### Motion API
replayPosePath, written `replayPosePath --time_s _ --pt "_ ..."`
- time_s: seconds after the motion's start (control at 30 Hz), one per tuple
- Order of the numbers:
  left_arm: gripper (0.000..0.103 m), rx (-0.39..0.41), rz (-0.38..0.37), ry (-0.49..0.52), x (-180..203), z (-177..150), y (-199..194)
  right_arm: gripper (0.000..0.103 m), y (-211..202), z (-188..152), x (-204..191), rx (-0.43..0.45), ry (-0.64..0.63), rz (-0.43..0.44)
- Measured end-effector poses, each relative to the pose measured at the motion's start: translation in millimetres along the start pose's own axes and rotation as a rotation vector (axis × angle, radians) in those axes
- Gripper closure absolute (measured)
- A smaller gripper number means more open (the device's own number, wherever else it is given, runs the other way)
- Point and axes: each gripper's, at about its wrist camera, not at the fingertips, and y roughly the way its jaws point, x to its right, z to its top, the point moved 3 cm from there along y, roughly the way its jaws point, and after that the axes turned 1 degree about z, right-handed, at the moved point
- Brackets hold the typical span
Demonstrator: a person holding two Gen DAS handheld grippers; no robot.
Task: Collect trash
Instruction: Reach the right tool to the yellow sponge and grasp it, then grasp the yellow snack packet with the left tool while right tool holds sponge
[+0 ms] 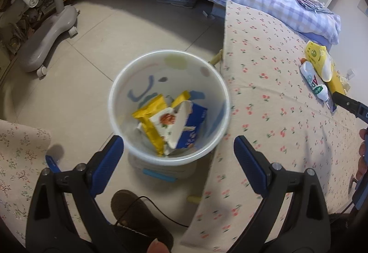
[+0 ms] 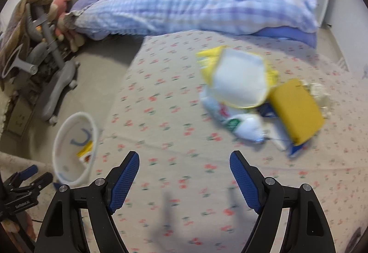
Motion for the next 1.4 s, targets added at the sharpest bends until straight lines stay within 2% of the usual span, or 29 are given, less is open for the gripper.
replayPosePath --time_s 0.37,0.63,0.7,0.77,0.8,0.9,1.17,1.4 --pt "0.007 -0.005 -0.044 0.033 66.0 21.5 11.8 0.021 2.0 18.2 111.2 0.037 0.119 -0.176" --pt "0.007 -0.004 -0.077 0.035 109.5 29.9 17.9 0.021 25.9 19.2 144.3 -0.002 0.147 -0.234" --pt "0.007 -0.005 -0.083 0.04 121.0 29.7 19.8 0.023 31.0 17.3 145.0 -0.012 0.148 -0.227" --pt "0.007 -0.008 -0.088 0.047 133.1 29.7 22.6 0.041 32.2 15.8 145.9 -0.011 0.15 -0.215" --pt "0.007 -0.008 -0.089 0.051 138.2 29.4 23.2 0.054 32.2 15.4 145.8 -0.014 0.149 -0.202" --pt "0.007 0.0 -0.1 0.066 155.0 28.7 23.3 0.06 25.6 13.4 146.4 -0.006 0.155 -0.178" --pt "0.007 0.056 -0.149 0.137 197.7 28.8 14.0 0.063 -18.3 2.9 158.4 0.05 0.213 -0.074" --pt "0.007 0.114 -0.167 0.206 234.0 48.5 6.7 0.063 -61.1 -12.2 183.6 0.103 0.259 -0.054"
